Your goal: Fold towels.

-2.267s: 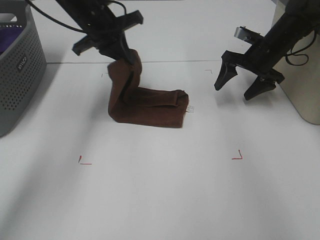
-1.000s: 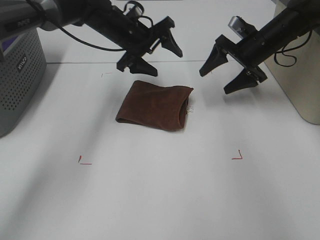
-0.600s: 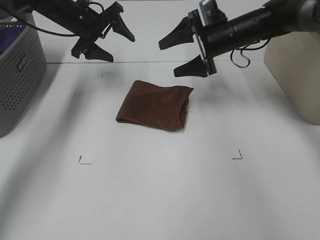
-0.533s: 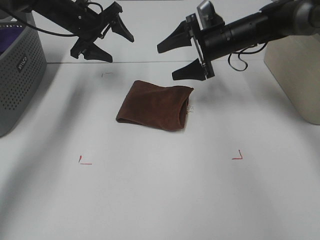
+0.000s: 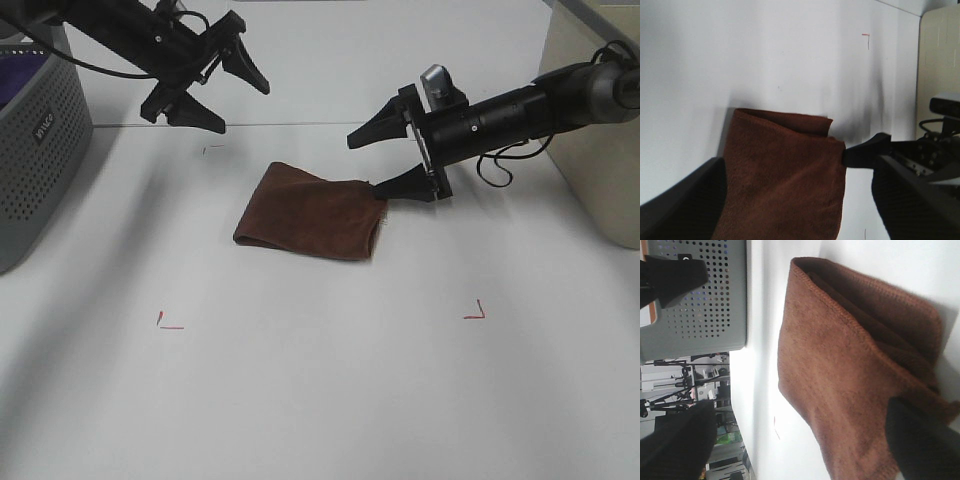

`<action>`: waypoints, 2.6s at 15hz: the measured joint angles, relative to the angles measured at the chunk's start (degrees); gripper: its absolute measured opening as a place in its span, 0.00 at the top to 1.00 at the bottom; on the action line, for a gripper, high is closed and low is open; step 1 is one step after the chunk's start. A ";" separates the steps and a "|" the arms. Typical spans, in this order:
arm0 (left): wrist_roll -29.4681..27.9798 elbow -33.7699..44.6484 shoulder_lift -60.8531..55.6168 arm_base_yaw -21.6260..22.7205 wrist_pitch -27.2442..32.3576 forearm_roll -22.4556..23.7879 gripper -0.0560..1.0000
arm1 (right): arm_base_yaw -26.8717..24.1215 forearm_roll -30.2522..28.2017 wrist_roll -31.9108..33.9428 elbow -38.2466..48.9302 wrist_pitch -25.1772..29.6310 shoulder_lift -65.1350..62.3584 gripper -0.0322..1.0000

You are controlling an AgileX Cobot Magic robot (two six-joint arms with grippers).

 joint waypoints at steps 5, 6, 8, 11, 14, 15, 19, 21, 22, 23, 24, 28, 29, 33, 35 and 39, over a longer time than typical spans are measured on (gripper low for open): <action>5.21 -5.50 -3.90 -0.06 6.65 3.90 0.23 | 0.23 -13.52 4.76 -1.09 0.23 -9.74 0.13; 5.21 -5.61 -6.88 -0.29 6.76 6.70 0.23 | 1.03 -21.20 7.96 -1.15 0.29 -12.72 0.13; 5.56 -5.61 -13.52 -1.32 6.88 15.36 0.23 | 2.81 -35.58 15.76 -1.15 0.46 -18.45 0.13; 4.81 1.03 -25.95 -3.04 6.93 28.36 0.23 | 4.81 -48.36 23.43 2.29 0.57 -27.44 0.13; 3.38 15.58 -38.90 -3.04 6.88 34.55 0.23 | 4.87 -52.31 26.07 12.95 0.57 -37.47 0.13; 2.06 23.49 -44.00 -3.04 6.88 37.01 0.23 | 4.87 -53.80 26.47 18.62 0.69 -42.34 0.13; -0.74 60.56 -72.88 -3.04 7.10 41.20 0.23 | 4.87 -57.70 26.53 46.35 -0.63 -69.04 0.13; -0.80 71.85 -84.22 -3.04 7.22 41.20 0.23 | 4.87 -58.56 26.53 57.81 -2.98 -80.67 0.13; -0.80 77.52 -90.87 -3.04 7.22 41.20 0.23 | 4.87 -60.16 26.53 63.31 -3.27 -86.12 0.13; -0.80 82.22 -96.94 -3.04 7.22 41.20 0.23 | 4.87 -62.05 26.53 67.78 -3.32 -92.30 0.13; -0.74 87.03 -103.76 -3.04 6.93 41.25 0.23 | 4.87 -64.11 26.53 71.85 -3.32 -98.43 0.13; 3.78 99.12 -125.54 -3.04 3.44 41.25 0.23 | 4.87 -65.49 26.53 77.92 -4.30 -118.72 0.13; 5.21 100.78 -129.37 -3.04 2.46 40.97 0.23 | 4.87 -65.55 26.53 78.09 -4.76 -120.84 0.13; 8.42 105.31 -133.96 -3.04 0.63 39.65 0.23 | 4.87 -65.55 26.53 79.81 -7.28 -130.63 0.13; 8.94 106.91 -133.96 -3.04 -1.43 38.45 0.23 | 4.87 -65.60 26.53 79.81 -7.28 -130.92 0.13; 9.11 106.97 -133.84 -3.04 -2.06 38.45 0.23 | 4.87 -65.60 27.27 79.81 -7.28 -130.92 0.13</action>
